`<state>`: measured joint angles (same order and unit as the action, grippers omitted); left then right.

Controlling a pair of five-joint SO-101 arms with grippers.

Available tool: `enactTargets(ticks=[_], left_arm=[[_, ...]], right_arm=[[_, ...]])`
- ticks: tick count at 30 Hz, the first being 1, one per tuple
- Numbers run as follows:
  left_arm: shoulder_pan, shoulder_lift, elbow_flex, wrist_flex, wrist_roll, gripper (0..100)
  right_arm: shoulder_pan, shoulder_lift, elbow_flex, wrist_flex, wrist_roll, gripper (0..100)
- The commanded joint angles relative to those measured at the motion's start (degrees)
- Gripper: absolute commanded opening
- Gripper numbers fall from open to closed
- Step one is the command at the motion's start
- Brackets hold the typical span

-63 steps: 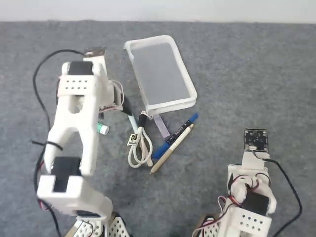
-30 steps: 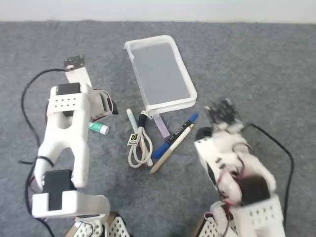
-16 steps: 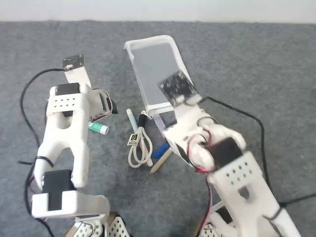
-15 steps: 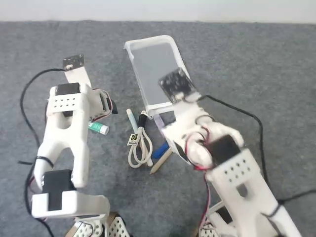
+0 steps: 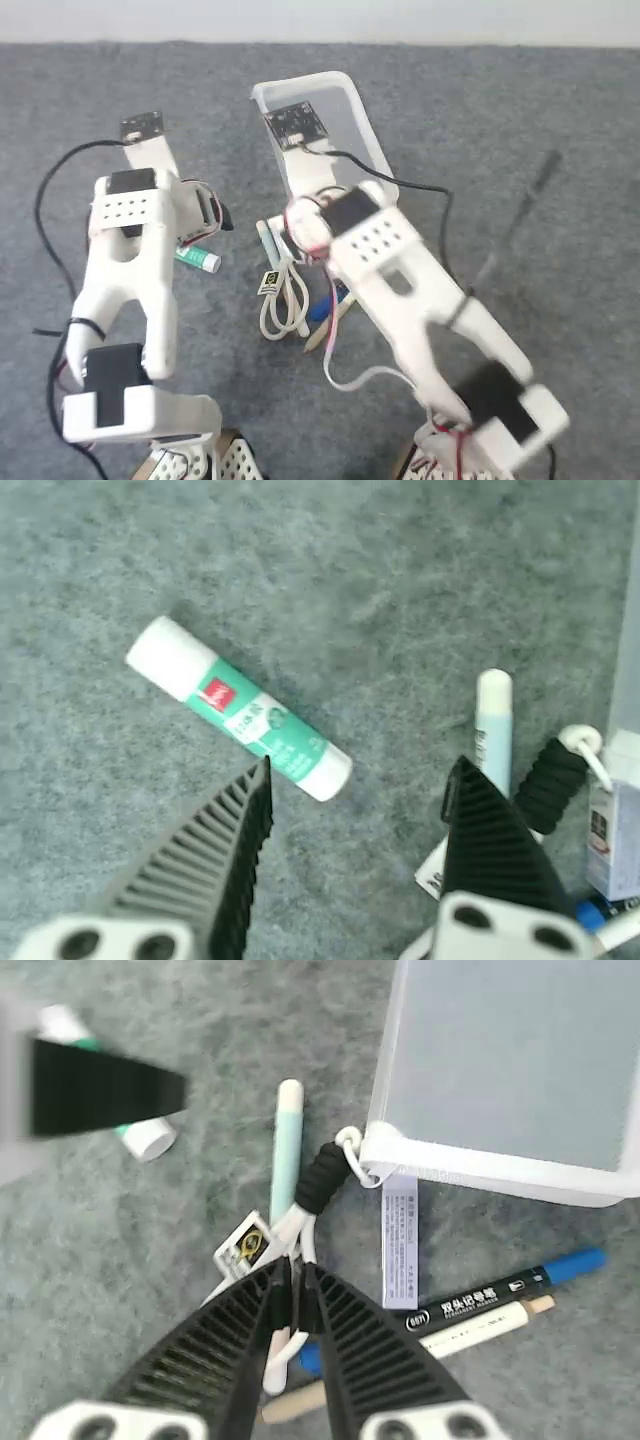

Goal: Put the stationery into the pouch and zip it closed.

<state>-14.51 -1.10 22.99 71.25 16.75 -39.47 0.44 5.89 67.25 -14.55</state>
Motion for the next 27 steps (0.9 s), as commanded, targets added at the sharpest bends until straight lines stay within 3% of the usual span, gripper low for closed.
enactTargets(ticks=[1,27], left_arm=[[-0.2,-2.5,-0.4,-1.1,0.4,25],[0.1,-2.2,-0.4,-1.3,0.4,25]], right_arm=[[-1.5,5.1,-6.5,-0.5,-4.0,9.9],[-3.4,26.0,-13.4,-7.5,-6.3,12.3]])
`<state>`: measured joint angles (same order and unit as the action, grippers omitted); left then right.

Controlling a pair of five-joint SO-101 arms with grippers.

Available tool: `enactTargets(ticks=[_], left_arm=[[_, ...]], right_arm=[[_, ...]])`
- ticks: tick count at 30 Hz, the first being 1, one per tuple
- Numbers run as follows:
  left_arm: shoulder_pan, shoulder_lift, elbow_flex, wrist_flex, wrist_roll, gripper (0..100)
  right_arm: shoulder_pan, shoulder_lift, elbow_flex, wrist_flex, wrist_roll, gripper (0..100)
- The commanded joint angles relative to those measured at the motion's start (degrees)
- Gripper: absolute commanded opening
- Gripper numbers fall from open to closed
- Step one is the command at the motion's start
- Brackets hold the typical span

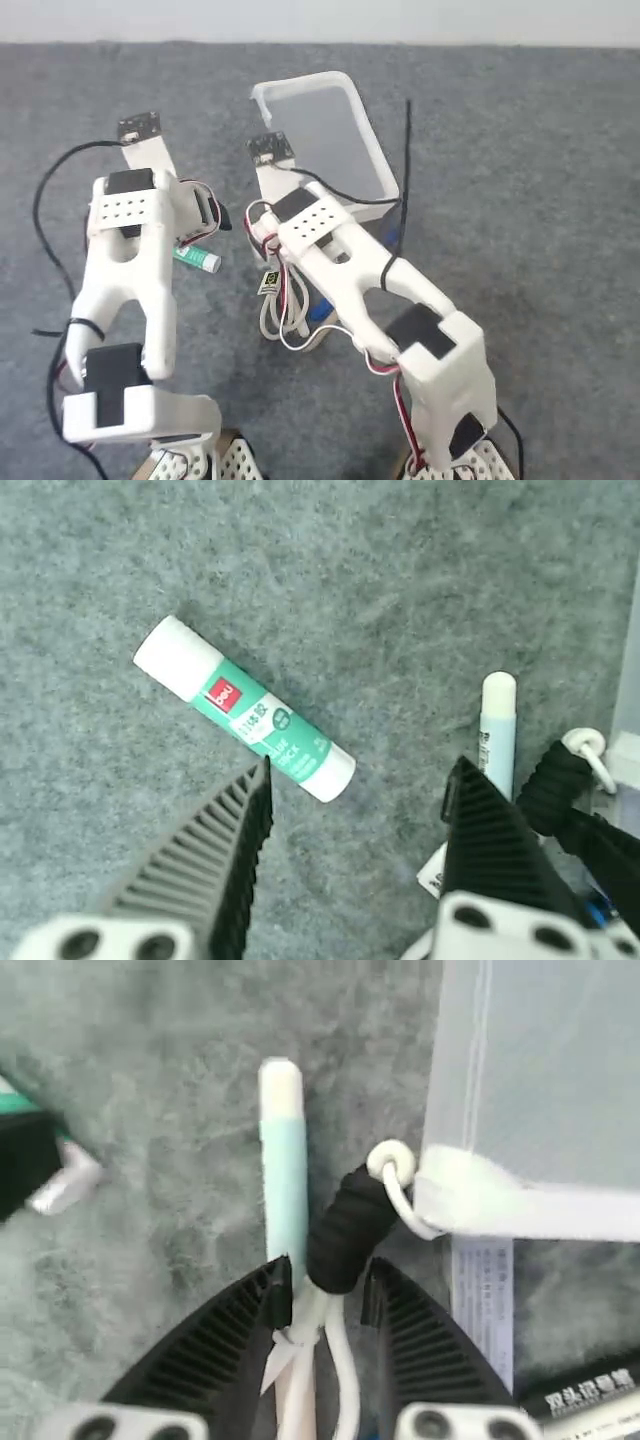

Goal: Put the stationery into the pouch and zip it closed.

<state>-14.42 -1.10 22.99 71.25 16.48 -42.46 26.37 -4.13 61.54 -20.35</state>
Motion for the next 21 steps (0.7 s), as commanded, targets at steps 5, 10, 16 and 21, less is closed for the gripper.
enactTargets(ticks=[5,10,16,21], left_arm=[[-0.2,-2.2,-0.4,-1.3,0.7,25],[-0.1,-2.1,-0.4,-1.3,0.7,25],[0.0,-2.3,-0.4,-1.3,0.6,25],[0.1,-2.4,-0.4,-1.2,0.5,25]], right_arm=[[-0.3,3.0,-3.3,-3.6,-0.4,11.8],[-0.3,2.1,-3.2,-2.9,-0.1,1.4],[-0.2,-3.4,-3.0,3.8,2.8,0.6],[0.0,-7.6,-0.8,8.7,10.0,0.6]])
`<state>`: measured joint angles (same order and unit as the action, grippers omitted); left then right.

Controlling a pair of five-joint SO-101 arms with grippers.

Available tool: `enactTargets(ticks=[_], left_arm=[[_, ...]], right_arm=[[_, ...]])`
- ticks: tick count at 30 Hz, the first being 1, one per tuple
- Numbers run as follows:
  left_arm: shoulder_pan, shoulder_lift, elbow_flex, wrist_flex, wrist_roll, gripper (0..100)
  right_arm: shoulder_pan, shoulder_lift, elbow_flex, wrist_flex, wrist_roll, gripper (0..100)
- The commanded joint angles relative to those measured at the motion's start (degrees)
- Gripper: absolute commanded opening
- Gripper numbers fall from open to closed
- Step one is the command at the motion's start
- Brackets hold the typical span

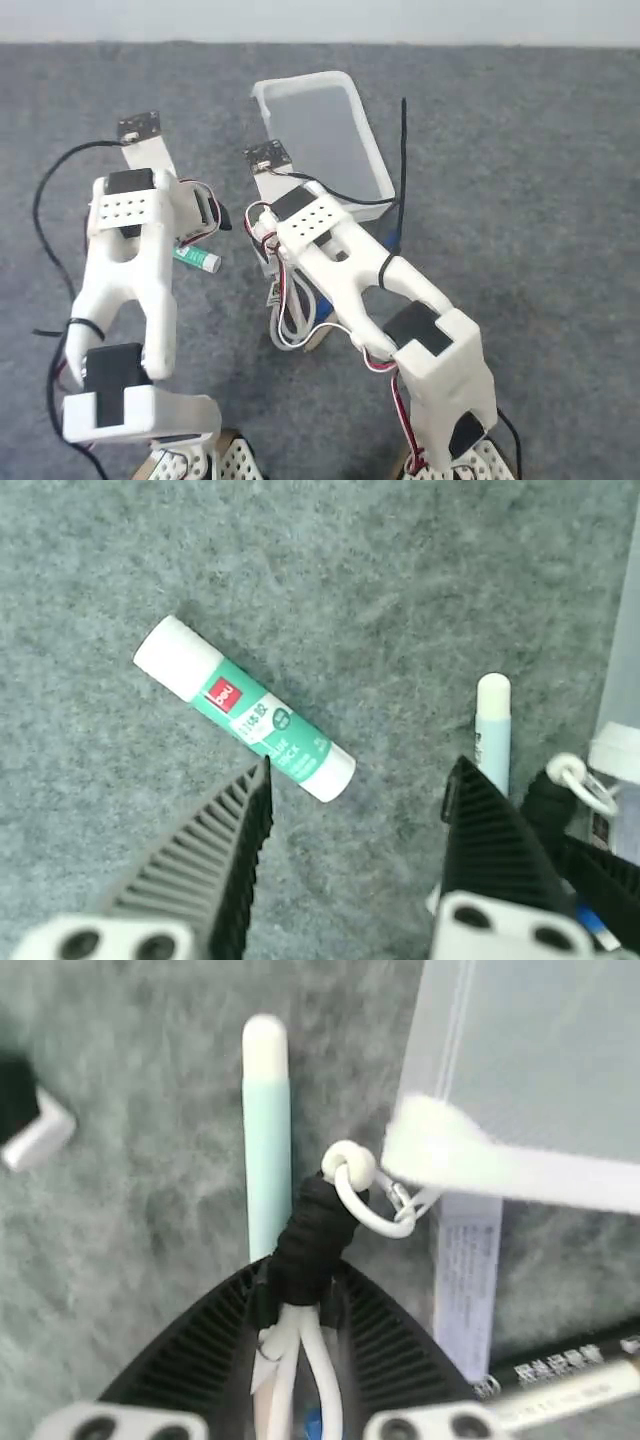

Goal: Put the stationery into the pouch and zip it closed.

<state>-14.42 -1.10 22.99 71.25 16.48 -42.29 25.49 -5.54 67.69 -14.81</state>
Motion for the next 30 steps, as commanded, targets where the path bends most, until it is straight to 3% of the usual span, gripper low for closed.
enactTargets(ticks=[1,4,12,30], left_arm=[[0.1,-2.5,-0.4,-1.1,0.4,26],[0.2,-2.7,-0.4,-1.0,0.4,26],[3.3,-2.7,-0.6,0.8,-3.5,26],[10.3,-2.8,-1.6,3.3,-5.7,26]], right_arm=[[-0.2,-7.7,1.4,3.3,6.4,0.6],[-0.1,-10.9,3.7,4.8,11.6,0.6],[0.2,-24.7,14.5,4.3,12.3,0.6],[8.4,-59.1,42.4,-13.3,16.5,0.6]])
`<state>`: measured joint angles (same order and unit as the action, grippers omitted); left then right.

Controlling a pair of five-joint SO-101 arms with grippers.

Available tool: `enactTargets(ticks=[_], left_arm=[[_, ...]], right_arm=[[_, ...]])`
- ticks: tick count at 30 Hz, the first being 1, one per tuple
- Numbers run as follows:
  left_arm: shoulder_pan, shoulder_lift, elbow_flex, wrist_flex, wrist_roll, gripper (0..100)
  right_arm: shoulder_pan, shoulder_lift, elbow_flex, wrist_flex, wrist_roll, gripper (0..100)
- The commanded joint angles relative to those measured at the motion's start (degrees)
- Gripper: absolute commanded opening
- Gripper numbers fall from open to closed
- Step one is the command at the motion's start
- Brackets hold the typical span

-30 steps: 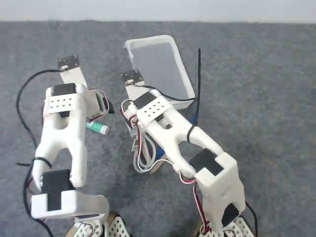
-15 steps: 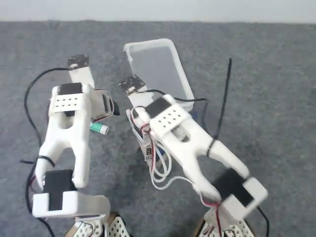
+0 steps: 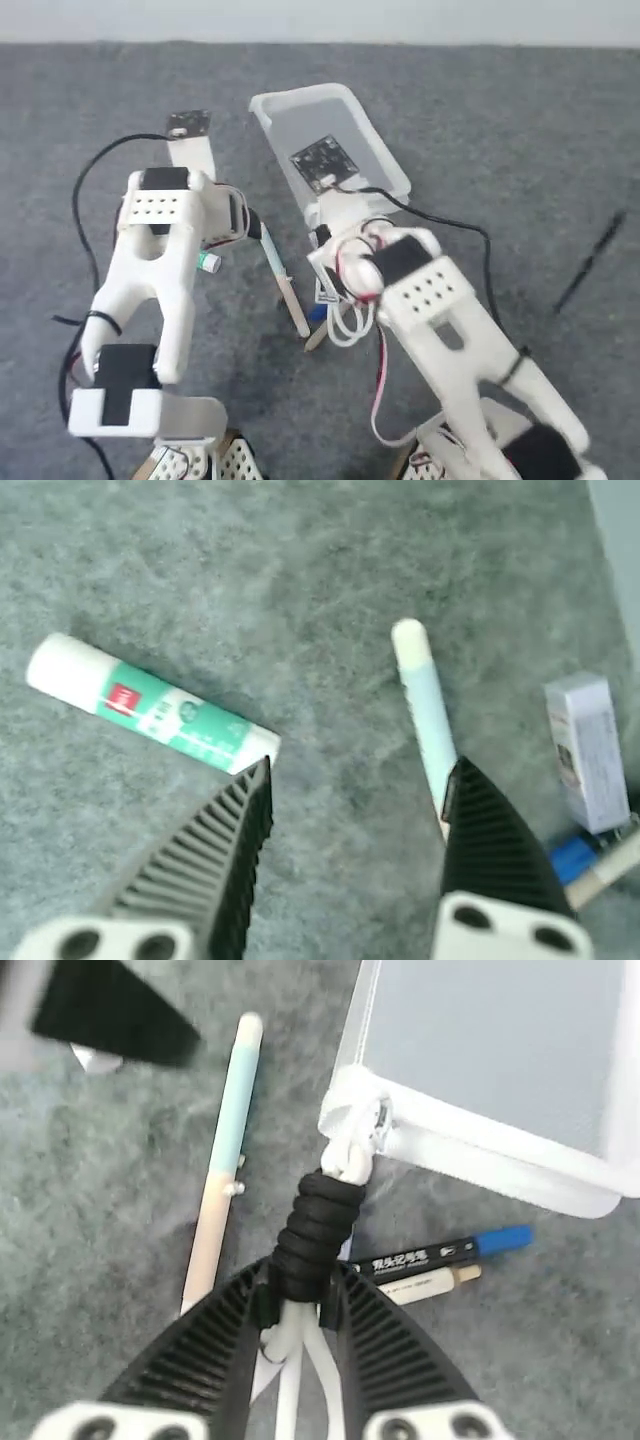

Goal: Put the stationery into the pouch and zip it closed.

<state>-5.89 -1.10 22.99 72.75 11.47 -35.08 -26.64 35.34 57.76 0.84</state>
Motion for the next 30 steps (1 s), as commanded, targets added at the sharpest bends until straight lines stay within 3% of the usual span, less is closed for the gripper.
enactTargets(ticks=[1,9,13,22,30], left_arm=[[2.4,-2.8,-2.2,2.5,-1.4,26],[6.0,-3.5,-6.2,7.3,-1.8,26],[8.2,-11.3,-4.0,7.6,-1.8,26],[10.5,-31.6,13.1,-7.0,-1.5,26],[15.2,-35.2,18.5,-11.6,-1.5,26]], right_arm=[[1.4,-8.6,2.8,-4.6,0.9,0.6],[1.5,-18.8,11.3,-10.7,1.1,0.6],[1.5,-20.3,12.5,-11.0,3.4,0.6],[1.5,-20.7,12.6,-10.9,3.6,0.6],[1.1,-20.8,12.5,-10.8,3.5,0.6]])
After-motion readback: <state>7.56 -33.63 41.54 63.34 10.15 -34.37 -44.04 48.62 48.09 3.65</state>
